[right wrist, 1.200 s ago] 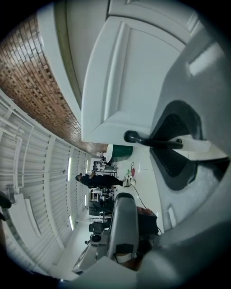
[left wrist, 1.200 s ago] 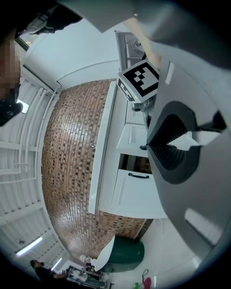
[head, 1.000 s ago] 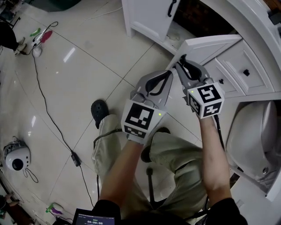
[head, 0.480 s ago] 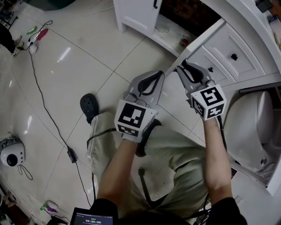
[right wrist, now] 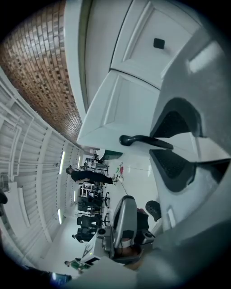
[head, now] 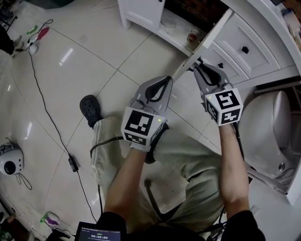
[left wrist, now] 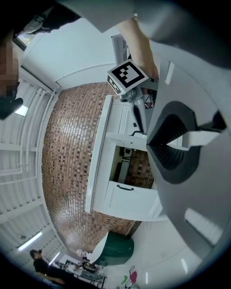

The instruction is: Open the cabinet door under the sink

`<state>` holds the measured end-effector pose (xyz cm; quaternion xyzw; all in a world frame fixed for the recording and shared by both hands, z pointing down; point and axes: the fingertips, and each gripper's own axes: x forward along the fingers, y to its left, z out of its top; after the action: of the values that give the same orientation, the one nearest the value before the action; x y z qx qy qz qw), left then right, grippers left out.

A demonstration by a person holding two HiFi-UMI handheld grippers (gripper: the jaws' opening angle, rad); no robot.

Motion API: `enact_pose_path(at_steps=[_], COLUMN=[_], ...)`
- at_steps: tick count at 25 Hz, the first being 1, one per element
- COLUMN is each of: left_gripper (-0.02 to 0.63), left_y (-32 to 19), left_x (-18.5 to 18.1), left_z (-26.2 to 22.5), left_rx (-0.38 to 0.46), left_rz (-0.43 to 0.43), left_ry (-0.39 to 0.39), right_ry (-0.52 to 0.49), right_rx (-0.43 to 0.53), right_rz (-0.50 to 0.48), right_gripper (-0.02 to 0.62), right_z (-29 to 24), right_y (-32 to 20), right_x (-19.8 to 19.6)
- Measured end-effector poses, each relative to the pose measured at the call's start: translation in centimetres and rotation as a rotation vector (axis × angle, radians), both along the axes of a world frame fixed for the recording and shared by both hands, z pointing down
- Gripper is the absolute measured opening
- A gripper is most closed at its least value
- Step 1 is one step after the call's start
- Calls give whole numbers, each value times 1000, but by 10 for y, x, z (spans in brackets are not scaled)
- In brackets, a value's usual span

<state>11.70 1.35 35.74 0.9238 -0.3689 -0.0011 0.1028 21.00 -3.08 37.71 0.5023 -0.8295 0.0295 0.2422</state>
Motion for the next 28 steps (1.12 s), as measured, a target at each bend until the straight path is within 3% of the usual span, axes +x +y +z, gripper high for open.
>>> enact_pose_path(at_steps=[6,9,23,28], left_gripper=[17,16,16,17], left_y=[10,9,5,0], left_x=[-5,-15,-85,-110], left_z=[-1,-7,-40,-47], left_rx=[5,3,72,85], left_rz=[-2,-15,-86,-106], left_ry=[-5,5,-31,-46], right_ry=[15,14,-53,-96], right_rx=[-34,-58,24,66], right_rz=[28,41,-139,-157], right_gripper=[54,-1,-8,-8], right_z=[2,-7,-42,-60], right_y=[9,15,20,18], right_x=[0,-9,-129,-160])
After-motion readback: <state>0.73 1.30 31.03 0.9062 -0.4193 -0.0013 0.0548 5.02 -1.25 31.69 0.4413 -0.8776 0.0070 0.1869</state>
